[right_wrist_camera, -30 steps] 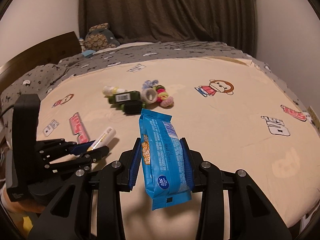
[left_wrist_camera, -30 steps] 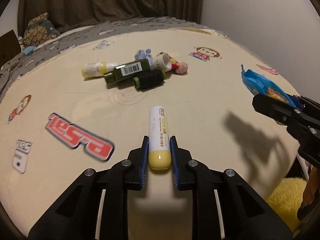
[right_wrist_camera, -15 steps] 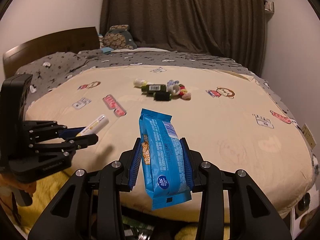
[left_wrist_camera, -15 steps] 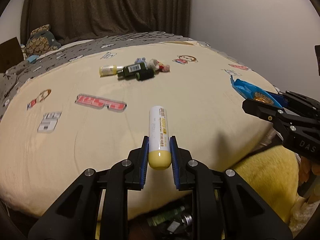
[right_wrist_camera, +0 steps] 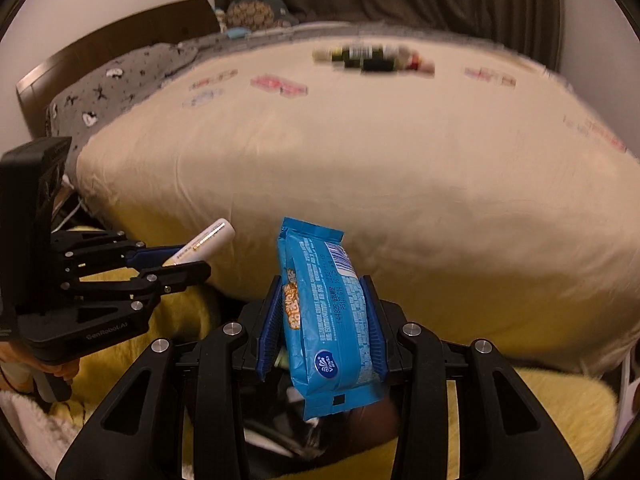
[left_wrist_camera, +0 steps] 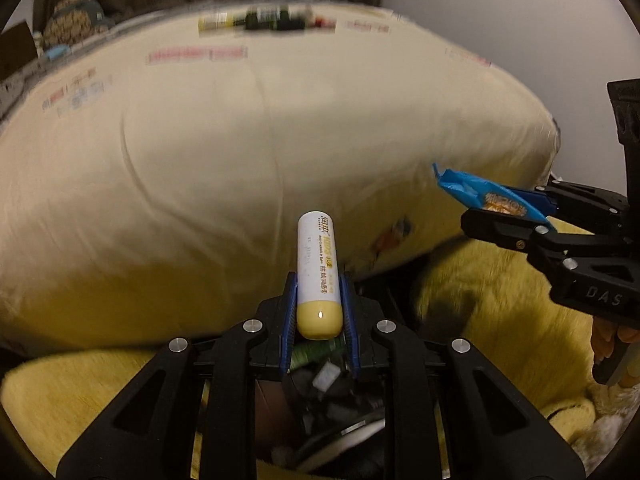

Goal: Collect trash
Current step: 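Lower tube and blue packet into the bin and open both tools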

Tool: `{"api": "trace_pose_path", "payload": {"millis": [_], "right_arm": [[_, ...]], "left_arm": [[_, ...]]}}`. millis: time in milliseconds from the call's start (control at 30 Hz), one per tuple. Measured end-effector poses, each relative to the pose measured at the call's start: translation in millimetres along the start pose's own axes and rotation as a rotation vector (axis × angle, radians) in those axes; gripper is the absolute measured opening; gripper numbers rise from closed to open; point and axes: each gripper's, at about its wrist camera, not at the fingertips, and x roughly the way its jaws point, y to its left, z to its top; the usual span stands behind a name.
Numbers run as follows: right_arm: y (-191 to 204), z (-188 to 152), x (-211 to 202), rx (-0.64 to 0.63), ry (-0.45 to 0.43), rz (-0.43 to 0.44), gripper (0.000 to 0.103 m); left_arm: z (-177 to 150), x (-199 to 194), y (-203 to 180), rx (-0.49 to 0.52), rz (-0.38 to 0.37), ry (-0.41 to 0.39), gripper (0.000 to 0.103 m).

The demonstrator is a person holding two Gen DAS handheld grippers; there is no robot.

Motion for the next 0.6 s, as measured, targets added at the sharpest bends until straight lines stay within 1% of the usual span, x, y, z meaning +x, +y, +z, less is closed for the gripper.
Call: {"api": "trace_pose_path", "payload": {"millis": [167, 400, 533, 600], "right_arm": [[-2, -19, 20, 0.036, 0.077, 0.016, 0.039], [-9, -46, 69, 0.092, 0.244, 0.04, 0.039], [-11, -55, 84, 0.111, 0.296, 0.046, 0.039], [-12, -57, 89, 0.115, 0.306, 0.042, 0.039]], "left_arm": [[-19, 25, 2, -0.006, -0.01, 0.077, 0.019], [-35, 63, 7, -0.03, -0.039, 0.196, 0.02], [-40, 78, 7, -0.029, -0.031, 0.236, 0.02], [-41, 85, 7, -0.029, -0.029, 0.253, 0.02]]}}
